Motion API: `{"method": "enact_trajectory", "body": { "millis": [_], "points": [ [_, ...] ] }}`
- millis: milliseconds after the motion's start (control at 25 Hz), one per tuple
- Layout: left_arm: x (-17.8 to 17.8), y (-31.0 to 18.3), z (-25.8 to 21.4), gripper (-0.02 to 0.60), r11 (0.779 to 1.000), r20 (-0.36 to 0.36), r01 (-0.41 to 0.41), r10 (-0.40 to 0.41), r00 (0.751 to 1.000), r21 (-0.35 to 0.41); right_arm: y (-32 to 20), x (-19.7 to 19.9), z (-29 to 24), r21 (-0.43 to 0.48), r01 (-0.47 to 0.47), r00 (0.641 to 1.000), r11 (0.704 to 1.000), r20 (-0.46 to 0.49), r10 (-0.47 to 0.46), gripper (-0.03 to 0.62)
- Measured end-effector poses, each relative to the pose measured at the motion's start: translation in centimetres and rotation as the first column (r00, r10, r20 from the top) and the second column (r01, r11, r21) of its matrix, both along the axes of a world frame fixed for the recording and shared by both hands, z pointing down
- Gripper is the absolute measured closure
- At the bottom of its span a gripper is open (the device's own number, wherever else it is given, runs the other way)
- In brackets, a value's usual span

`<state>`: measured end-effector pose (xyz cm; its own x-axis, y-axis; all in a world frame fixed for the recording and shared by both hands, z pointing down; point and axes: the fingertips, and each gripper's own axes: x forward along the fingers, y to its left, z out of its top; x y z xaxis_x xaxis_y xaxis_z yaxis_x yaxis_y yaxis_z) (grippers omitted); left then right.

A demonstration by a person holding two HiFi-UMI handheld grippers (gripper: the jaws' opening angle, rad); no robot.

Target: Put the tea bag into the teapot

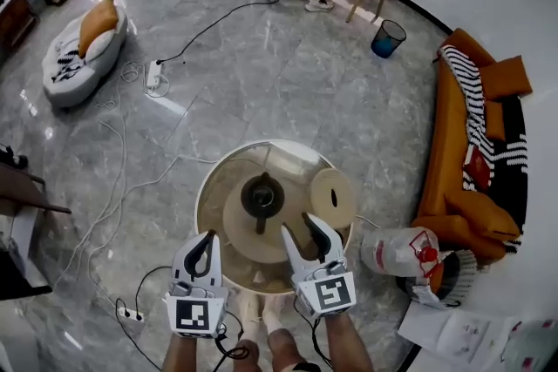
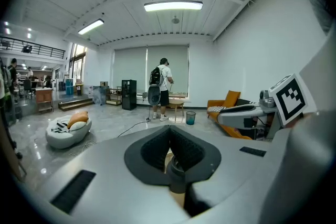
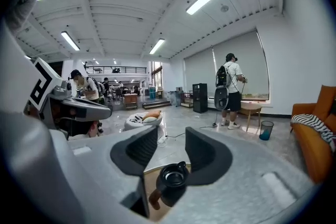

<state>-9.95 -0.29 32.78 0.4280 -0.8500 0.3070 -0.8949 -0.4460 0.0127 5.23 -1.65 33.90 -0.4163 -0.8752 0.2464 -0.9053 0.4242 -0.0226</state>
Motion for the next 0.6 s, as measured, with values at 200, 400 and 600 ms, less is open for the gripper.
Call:
{"method": "enact_trajectory", "body": {
  "millis": [200, 400, 600],
  "points": [
    [0.4, 2.8, -1.4, 0.565, 0.998, 0.022, -0.051, 0.050, 0.998, 0.042, 3.4, 0.6, -2.6, 0.020, -0.046, 0.999, 0.999, 0.009, 0.046, 0.493],
    [0.7, 5.4, -2.8, 0.565, 0.999, -0.024, -0.050, 0.050, 0.998, 0.002, 6.8, 0.7, -3.8, 0.030, -0.087, 0.996, 0.996, 0.011, 0.087, 0.539],
    [0.4, 7.5, -2.8, 0.565, 0.996, 0.007, -0.090, 0.090, 0.996, 0.007, 10.1, 0.2, -4.2, 0.021, -0.109, 0.994, 0.994, 0.012, 0.109, 0.594]
  ]
}}
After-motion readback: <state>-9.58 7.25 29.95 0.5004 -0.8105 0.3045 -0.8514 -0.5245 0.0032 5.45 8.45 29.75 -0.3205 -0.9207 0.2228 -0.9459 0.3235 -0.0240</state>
